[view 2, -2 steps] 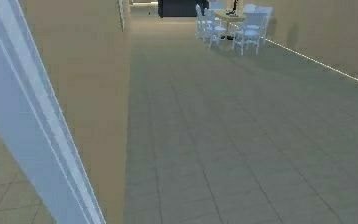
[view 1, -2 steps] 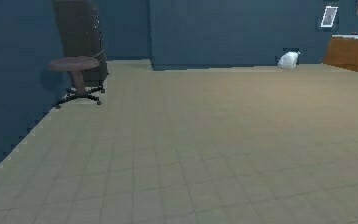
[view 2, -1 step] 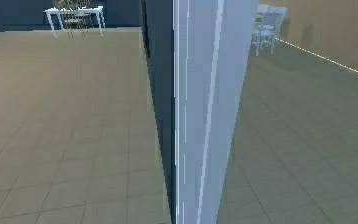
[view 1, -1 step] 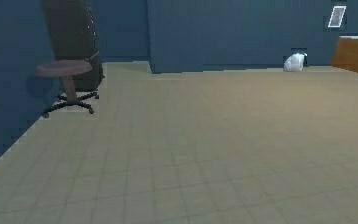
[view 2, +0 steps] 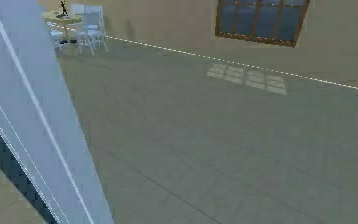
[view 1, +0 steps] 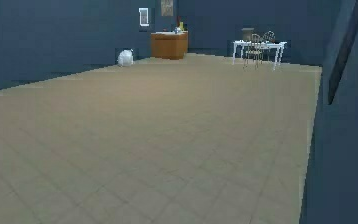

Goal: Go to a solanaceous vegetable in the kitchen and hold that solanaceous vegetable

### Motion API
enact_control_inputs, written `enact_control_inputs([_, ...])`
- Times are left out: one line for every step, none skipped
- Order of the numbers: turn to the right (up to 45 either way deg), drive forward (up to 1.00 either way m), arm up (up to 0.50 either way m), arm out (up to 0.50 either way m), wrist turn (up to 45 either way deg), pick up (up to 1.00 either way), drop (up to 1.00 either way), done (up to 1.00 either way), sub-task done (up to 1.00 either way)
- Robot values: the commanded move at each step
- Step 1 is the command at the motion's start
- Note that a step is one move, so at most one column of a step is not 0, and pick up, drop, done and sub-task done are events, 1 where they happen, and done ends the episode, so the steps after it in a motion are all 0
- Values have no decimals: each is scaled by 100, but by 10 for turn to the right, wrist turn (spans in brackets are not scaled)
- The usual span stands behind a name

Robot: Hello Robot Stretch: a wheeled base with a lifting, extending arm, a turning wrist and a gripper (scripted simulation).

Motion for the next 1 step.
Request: enact_control_inputs([300,0,0,0,0,0,0,0,0])
